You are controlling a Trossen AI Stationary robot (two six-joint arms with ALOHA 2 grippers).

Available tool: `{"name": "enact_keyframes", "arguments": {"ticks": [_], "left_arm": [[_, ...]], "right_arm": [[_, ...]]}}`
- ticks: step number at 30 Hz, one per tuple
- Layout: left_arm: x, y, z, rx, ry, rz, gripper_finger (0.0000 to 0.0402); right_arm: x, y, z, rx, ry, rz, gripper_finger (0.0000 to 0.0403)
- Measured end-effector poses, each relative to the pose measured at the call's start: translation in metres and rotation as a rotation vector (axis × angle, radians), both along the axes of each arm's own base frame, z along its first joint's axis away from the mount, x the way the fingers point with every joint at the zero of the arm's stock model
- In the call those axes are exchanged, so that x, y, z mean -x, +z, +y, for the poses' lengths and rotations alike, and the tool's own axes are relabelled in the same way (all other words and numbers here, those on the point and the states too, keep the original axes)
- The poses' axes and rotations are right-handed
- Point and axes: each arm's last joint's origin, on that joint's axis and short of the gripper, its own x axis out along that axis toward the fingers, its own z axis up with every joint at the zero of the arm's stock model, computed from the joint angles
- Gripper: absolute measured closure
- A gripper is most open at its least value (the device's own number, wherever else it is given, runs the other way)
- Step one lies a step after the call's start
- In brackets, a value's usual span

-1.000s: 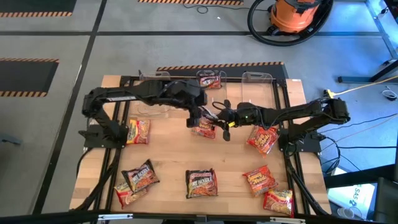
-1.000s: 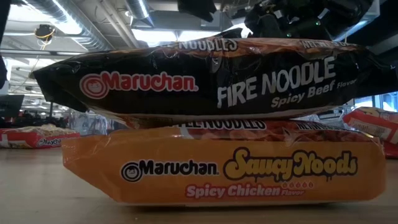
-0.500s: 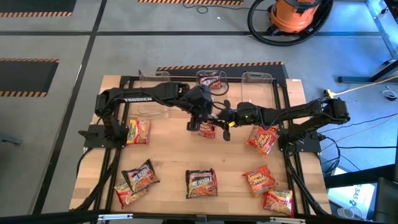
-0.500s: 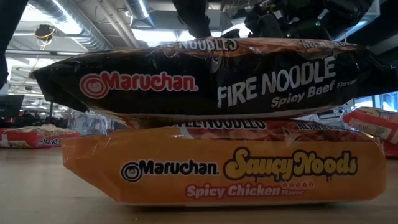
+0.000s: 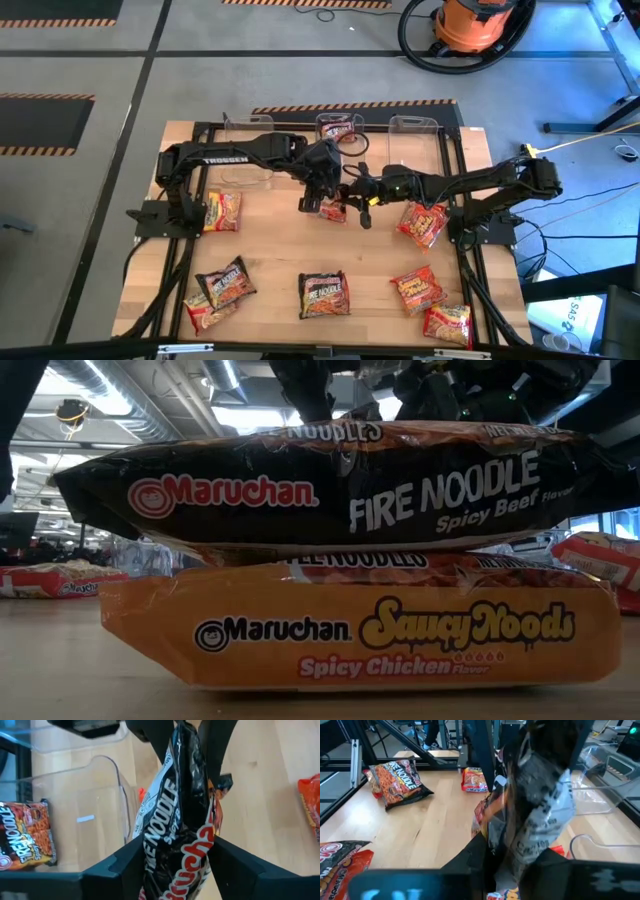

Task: Sort Maruchan noodles
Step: Put the black noodle pack into the middle transparent bin

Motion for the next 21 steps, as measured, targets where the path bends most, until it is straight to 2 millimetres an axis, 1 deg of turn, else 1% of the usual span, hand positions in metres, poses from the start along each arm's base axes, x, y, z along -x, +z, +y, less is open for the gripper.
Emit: {"name": "enact_keyframes", "arguments": {"ticks": [7, 9, 12, 14, 17, 21], "left_arm": [[0.001, 0.0, 0.0, -0.011, -0.001, 0.01, 0.0275], [0.001, 0.0, 0.0, -0.013, -0.001, 0.01, 0.0288], [0.001, 0.0, 0.0, -0.035, 0.011, 0.009, 0.0303], [0.003, 0.002, 0.001, -0.063, 0.027, 0.011, 0.031], [0.009, 0.009, 0.005, -0.117, 0.067, 0.006, 0.0318], [0.017, 0.02, 0.014, -0.158, 0.119, -0.027, 0.0336]], "right_arm": [[0.0, 0.0, -0.001, 0.003, -0.007, -0.002, 0.035], [0.0, 0.0, -0.001, 0.002, -0.003, -0.002, 0.0338], [0.004, 0.003, 0.0, 0.054, 0.003, 0.013, 0.0303], [0.01, 0.01, 0.0, 0.094, -0.005, 0.022, 0.0277], [0.024, 0.024, 0.0, 0.127, -0.043, 0.03, 0.0243], [0.047, 0.044, 0.0, 0.168, -0.119, 0.028, 0.0215]]}}
